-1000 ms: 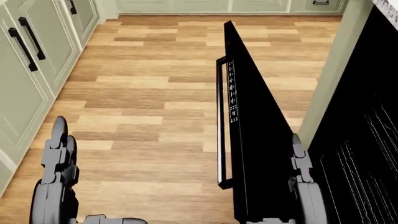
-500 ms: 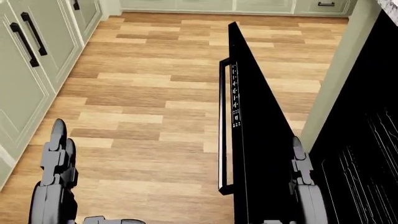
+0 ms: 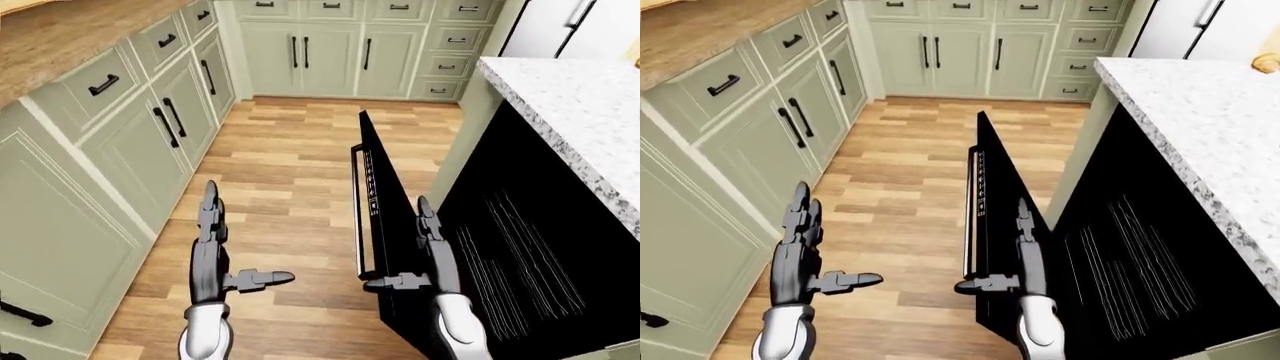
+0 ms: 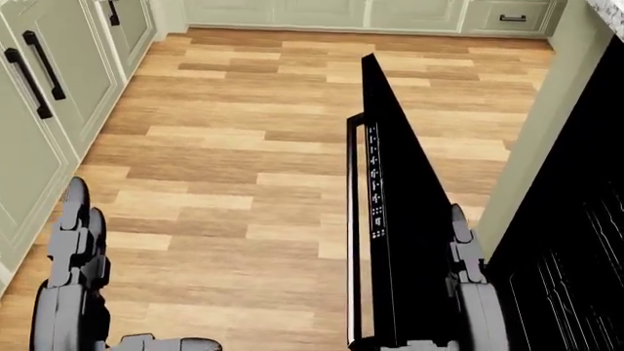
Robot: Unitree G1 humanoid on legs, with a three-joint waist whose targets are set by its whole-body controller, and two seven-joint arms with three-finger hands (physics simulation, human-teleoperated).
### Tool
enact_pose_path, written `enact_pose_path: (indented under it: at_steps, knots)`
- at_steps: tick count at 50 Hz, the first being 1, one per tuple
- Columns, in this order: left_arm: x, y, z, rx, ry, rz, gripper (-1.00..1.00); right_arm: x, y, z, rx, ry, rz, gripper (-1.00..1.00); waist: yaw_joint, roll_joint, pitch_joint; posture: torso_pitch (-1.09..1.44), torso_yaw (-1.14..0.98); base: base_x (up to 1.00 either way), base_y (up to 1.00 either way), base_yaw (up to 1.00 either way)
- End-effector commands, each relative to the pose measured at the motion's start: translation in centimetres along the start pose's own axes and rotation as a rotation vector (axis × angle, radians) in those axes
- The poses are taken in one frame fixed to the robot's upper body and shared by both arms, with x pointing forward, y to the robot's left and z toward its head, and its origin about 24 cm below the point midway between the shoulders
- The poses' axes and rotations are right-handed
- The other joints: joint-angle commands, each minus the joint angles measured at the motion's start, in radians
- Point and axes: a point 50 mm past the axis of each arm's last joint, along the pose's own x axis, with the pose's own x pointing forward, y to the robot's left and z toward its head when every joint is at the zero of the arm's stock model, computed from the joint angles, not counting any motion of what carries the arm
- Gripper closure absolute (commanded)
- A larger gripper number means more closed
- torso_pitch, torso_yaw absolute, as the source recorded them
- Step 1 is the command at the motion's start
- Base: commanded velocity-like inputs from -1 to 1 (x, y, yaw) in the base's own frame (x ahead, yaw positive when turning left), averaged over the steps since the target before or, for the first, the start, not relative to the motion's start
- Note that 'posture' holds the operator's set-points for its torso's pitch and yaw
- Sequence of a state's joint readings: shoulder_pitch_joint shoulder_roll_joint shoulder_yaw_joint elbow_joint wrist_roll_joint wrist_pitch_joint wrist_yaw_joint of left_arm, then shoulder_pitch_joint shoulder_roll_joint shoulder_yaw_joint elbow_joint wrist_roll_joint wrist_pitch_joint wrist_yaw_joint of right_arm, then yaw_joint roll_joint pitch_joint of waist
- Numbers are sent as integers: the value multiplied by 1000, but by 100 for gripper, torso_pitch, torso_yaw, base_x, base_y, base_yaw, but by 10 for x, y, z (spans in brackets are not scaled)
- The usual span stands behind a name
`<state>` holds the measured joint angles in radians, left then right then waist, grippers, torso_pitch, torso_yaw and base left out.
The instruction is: Close the dishwasher door
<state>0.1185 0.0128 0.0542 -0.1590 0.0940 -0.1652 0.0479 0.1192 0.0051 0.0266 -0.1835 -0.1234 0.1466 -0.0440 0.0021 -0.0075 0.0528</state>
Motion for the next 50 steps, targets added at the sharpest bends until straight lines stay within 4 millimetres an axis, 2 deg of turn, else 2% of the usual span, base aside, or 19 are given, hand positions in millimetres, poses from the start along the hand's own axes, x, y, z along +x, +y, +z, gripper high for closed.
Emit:
enact_pose_path:
  at_steps: [1,3,4,7,10,20,29,34,45,50]
  knots:
    - [3,-1,13,-12,-65,-6,-100,0,-5,12,-5,-63,-24,-100,-2,-11,-14,0,0,0,0,0]
    - [4,-1,12,-11,-64,-5,-100,1,-6,12,-4,-63,-26,-100,3,5,-24,0,0,0,0,0]
    - [4,-1,12,-12,-65,-4,-100,1,-5,12,-5,-64,-24,-100,2,6,-32,0,0,0,0,0]
    - [4,-1,12,-11,-65,-2,-100,-2,-3,16,-11,-72,-19,-100,-1,6,-35,0,0,0,0,0]
    - [7,0,10,-9,-61,3,-100,-6,-1,23,-19,-92,-16,-100,-5,15,-44,0,0,0,0,0]
    - [10,7,13,-15,-64,23,-100,-5,4,32,-21,-113,-56,-100,-10,31,-41,0,0,0,0,0]
    - [13,13,15,-20,-65,40,-100,0,46,31,-34,-112,59,-100,-11,33,-34,0,0,0,0,0]
    - [13,15,17,-22,-67,43,-100,4,61,27,-40,-101,104,-100,-5,32,-35,0,0,0,0,0]
    - [13,16,18,-24,-68,47,-100,27,98,-3,-40,-28,214,-100,-2,34,-47,0,0,0,0,0]
    - [14,16,18,-24,-68,47,-100,34,112,-11,-52,-2,250,-100,-2,37,-54,0,0,0,0,0]
